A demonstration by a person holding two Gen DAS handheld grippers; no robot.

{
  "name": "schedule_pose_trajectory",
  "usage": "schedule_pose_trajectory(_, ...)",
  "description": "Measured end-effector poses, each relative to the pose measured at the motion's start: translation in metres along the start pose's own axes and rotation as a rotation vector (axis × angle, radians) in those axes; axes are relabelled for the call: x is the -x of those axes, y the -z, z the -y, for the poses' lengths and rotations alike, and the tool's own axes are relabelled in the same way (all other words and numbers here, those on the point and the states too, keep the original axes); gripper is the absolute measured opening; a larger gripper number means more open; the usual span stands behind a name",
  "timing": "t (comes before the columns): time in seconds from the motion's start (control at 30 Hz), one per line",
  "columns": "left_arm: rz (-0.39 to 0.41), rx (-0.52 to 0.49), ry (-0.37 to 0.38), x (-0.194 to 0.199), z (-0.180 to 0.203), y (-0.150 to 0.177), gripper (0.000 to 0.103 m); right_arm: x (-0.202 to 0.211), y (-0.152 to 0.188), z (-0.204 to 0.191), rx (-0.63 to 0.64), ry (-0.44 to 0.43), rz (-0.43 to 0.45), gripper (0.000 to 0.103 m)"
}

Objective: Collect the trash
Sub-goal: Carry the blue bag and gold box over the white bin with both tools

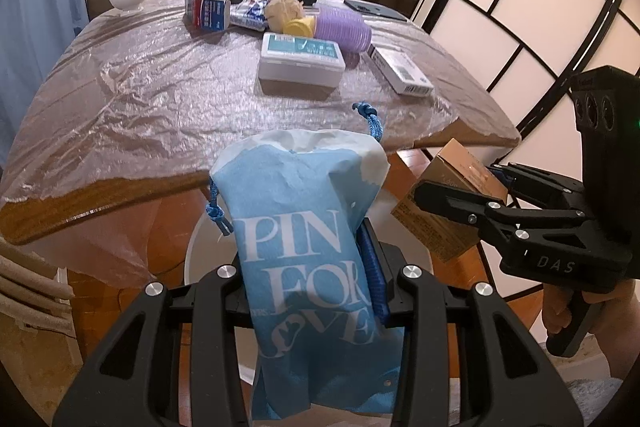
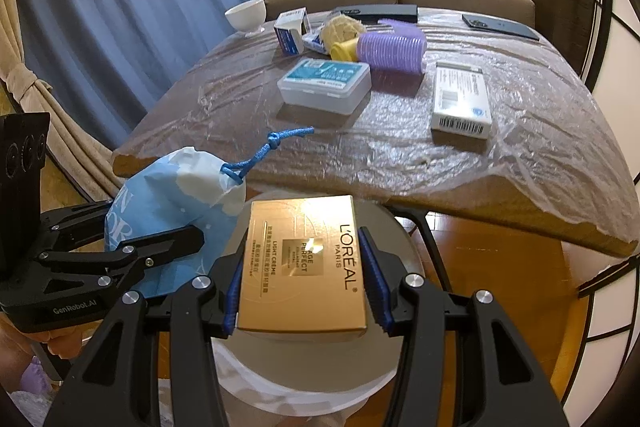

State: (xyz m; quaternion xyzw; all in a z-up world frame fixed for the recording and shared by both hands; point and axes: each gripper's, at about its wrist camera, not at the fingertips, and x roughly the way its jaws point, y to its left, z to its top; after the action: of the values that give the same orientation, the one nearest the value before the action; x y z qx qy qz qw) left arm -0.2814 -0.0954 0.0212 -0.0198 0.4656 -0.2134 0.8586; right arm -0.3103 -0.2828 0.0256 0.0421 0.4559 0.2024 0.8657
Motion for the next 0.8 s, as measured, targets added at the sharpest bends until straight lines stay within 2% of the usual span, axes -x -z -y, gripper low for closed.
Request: schedule_pose_trajectory(0.8, -0.146, 0.022, -0.042, -0.046, -0.009, 0.034, 0.041, -0.053, 0.029, 0.015, -0.049, -0.004, -0.132, 0.048)
